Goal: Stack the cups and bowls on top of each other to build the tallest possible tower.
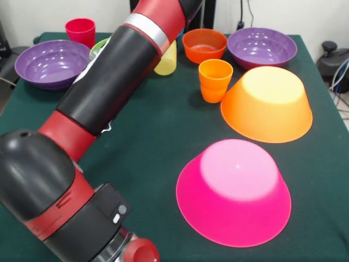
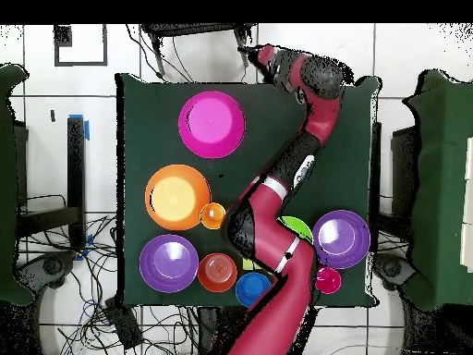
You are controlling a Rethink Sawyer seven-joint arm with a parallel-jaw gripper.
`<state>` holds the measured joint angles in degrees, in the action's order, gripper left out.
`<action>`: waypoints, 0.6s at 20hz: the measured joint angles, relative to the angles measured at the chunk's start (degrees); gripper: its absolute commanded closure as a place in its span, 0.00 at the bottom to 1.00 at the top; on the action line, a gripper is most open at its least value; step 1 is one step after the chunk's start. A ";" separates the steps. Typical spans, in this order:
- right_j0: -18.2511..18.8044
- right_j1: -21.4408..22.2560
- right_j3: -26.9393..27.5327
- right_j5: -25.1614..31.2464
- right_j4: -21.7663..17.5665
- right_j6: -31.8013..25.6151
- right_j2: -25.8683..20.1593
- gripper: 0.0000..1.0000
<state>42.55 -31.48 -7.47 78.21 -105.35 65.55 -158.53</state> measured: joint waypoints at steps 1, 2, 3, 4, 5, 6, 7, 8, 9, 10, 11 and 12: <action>0.14 0.20 -1.23 0.04 0.59 0.29 1.43 0.00; 0.29 0.40 -2.47 0.07 1.18 0.59 2.85 0.00; 0.99 0.84 -6.13 0.09 2.39 2.00 6.54 0.00; 2.05 1.47 -10.28 0.08 3.42 4.18 10.40 0.00; 2.59 1.81 -12.13 0.09 3.78 5.33 12.00 0.00; 3.36 2.33 -14.57 0.12 4.30 7.09 14.03 0.00; 4.25 3.07 -17.19 0.15 4.85 9.38 16.02 0.00; 5.14 3.82 -19.82 0.18 5.40 11.66 18.01 0.00; 5.90 4.64 -21.92 0.25 5.95 13.87 19.54 0.00; 7.46 6.74 -26.08 0.30 7.06 18.94 22.39 0.00; 8.04 7.77 -27.60 0.40 7.73 21.16 23.49 0.00; 8.44 8.57 -28.65 0.44 8.10 22.76 24.20 0.00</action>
<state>50.99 -22.92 -36.12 78.64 -97.25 88.31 -134.33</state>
